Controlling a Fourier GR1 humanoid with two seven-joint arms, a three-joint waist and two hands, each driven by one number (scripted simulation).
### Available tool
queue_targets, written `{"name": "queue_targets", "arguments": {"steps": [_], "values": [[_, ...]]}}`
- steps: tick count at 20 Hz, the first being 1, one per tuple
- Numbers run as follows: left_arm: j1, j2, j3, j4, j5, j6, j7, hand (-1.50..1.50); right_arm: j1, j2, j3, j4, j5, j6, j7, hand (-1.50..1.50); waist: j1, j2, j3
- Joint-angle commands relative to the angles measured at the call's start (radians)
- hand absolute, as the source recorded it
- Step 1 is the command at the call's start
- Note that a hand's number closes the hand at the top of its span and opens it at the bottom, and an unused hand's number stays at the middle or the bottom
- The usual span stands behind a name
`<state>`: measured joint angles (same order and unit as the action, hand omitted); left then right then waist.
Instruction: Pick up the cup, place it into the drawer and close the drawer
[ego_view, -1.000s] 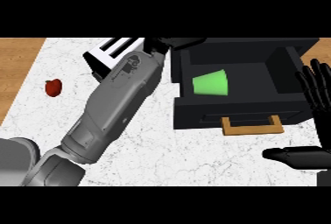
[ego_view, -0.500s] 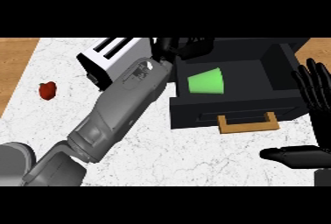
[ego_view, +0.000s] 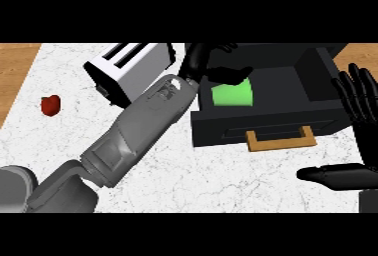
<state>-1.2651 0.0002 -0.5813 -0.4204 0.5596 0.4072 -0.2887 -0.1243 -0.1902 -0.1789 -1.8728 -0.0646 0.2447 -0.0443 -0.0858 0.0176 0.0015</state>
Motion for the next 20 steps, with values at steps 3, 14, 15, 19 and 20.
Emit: {"name": "queue_targets", "arguments": {"steps": [3, 14, 15, 19, 20], "values": [[0.036, 0.000, -0.104, 0.017, 0.003, 0.062, -0.019, -1.50, -0.063, -0.035, -0.034, 0.062, -0.042, 0.030, -0.001, -1.50, -0.006, 0.008, 0.000], [0.024, 0.000, -0.030, -0.129, 0.127, 0.104, -0.127, -1.50, 0.067, -0.025, -0.014, -0.055, -0.206, 0.158, 0.013, 1.50, 0.038, -0.013, -0.001], [-0.026, 0.000, -0.020, -0.096, 0.131, 0.111, -0.117, -1.50, 0.006, -0.035, 0.015, -0.041, -0.168, 0.150, 0.027, 1.50, 0.037, -0.009, -0.001], [-0.030, 0.037, 0.041, -0.113, 0.125, 0.061, -0.098, -1.50, 0.068, -0.131, -0.004, -0.113, -0.106, 0.220, 0.014, 1.50, 0.063, -0.016, -0.002], [-0.031, 0.007, 0.026, -0.159, 0.112, 0.115, -0.055, -1.50, 0.119, -0.123, 0.024, -0.135, -0.069, 0.225, 0.021, 1.50, 0.072, -0.022, -0.002]]}}
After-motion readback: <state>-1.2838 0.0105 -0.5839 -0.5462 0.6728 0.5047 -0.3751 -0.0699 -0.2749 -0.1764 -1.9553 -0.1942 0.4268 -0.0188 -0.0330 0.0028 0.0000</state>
